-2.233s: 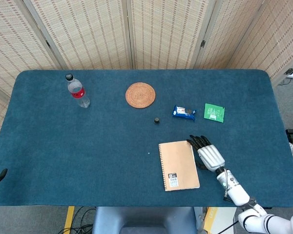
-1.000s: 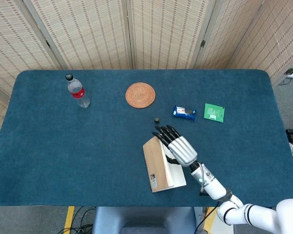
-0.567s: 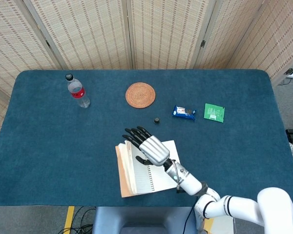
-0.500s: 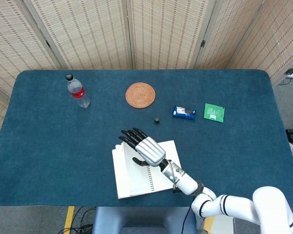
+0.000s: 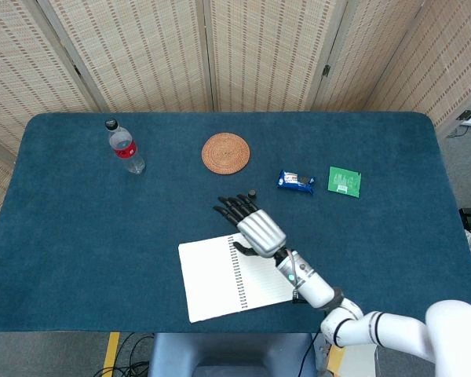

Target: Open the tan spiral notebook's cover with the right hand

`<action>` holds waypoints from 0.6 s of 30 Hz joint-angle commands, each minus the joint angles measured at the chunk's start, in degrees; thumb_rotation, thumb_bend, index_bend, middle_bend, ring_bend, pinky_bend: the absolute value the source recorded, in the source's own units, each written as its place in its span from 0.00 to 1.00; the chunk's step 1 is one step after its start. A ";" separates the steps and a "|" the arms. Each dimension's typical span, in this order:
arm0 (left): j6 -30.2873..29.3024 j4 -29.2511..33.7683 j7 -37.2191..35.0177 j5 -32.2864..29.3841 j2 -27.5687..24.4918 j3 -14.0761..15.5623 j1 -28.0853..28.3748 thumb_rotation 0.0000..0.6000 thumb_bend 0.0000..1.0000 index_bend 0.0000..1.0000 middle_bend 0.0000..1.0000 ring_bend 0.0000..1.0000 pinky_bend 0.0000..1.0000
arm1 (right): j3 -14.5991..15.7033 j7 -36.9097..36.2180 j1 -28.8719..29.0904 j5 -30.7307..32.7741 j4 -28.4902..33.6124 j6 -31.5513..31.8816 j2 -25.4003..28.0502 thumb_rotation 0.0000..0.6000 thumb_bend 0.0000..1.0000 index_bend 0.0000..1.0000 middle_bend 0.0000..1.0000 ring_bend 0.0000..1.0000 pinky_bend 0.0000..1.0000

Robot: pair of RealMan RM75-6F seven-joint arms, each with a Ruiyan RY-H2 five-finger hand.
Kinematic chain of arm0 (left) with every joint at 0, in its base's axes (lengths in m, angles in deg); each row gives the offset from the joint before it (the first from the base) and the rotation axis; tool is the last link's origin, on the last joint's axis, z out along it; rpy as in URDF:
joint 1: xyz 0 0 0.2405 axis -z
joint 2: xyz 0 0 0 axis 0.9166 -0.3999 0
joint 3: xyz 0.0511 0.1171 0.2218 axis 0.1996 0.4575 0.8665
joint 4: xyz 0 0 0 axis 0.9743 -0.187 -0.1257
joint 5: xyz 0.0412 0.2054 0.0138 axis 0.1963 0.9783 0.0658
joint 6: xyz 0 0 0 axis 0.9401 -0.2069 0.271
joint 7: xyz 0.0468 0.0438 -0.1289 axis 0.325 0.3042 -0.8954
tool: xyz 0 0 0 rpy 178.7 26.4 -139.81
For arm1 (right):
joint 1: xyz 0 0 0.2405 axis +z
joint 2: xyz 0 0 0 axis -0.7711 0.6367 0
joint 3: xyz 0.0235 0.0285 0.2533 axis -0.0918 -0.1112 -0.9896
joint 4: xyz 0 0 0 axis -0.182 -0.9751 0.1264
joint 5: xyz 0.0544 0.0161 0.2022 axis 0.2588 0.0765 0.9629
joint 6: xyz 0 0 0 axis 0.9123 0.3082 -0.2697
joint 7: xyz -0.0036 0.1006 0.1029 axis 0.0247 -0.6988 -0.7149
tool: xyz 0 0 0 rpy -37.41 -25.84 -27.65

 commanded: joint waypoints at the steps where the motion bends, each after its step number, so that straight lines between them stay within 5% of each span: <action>1: 2.23 -0.21 3.83 1.45 0.73 1.49 1.49 1.00 0.25 0.13 0.03 0.04 0.18 | 1.28 17.52 -7.98 10.65 13.16 5.01 12.83 1.00 0.34 0.00 0.00 0.00 0.00; 5: 4.83 -0.30 7.32 1.14 1.78 2.18 3.05 1.00 0.25 0.13 0.03 0.04 0.18 | 3.02 22.45 -13.90 17.31 22.43 9.73 22.45 1.00 0.34 0.00 0.00 0.00 0.00; 8: 5.28 -0.30 9.29 1.23 2.43 2.49 3.59 1.00 0.25 0.13 0.03 0.04 0.18 | 5.49 21.01 -18.13 15.39 24.13 13.87 27.17 1.00 0.34 0.00 0.00 0.00 0.00; 18: 7.64 -1.05 11.56 3.13 3.67 4.32 5.07 1.00 0.25 0.13 0.03 0.04 0.18 | 9.94 10.70 -29.89 12.66 15.53 24.41 27.55 1.00 0.34 0.00 0.00 0.00 0.00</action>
